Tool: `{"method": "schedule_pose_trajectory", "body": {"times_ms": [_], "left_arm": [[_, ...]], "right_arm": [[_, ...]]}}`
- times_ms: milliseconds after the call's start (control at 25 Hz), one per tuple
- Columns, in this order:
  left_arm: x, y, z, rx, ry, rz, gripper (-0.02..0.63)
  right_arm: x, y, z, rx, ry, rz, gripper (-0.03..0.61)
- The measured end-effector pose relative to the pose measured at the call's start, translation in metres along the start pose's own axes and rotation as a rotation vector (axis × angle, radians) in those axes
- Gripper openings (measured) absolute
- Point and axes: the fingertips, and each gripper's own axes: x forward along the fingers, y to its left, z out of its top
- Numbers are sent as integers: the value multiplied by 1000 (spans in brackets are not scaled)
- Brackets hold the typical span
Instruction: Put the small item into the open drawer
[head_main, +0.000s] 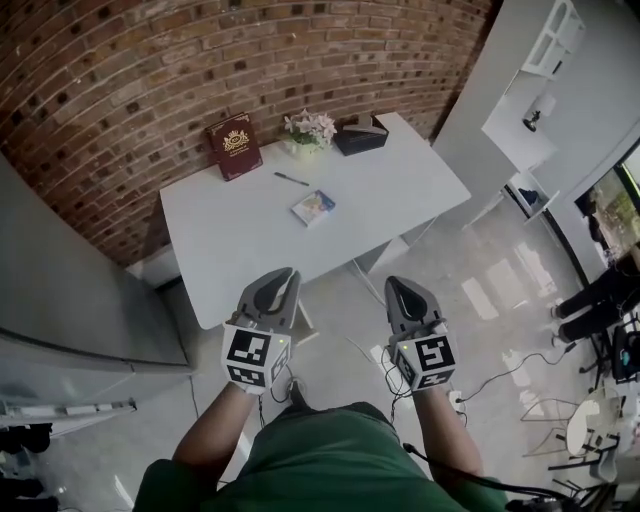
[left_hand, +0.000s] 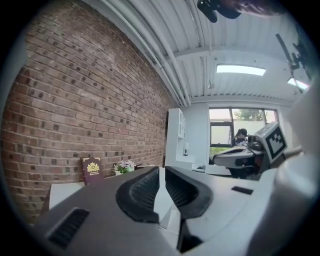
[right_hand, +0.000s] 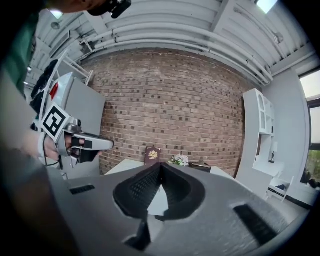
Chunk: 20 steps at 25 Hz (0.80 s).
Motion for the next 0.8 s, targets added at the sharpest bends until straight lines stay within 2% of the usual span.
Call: {"method": "schedule_pose_trajectory", "body": {"times_ms": [120, 440, 640, 800], "left_arm": [[11, 17, -8, -5, 19, -7, 34], [37, 45, -24, -20, 53, 16, 34], [60, 53, -34, -15, 86, 55, 34], [82, 61, -40, -36, 115, 121, 34]], "right_arm": [[20, -2, -4, 2, 25, -15, 2], [68, -20, -19, -32, 56, 12, 2], [105, -42, -42, -46, 91, 63, 3], [141, -59, -58, -63, 120, 144, 15]]}}
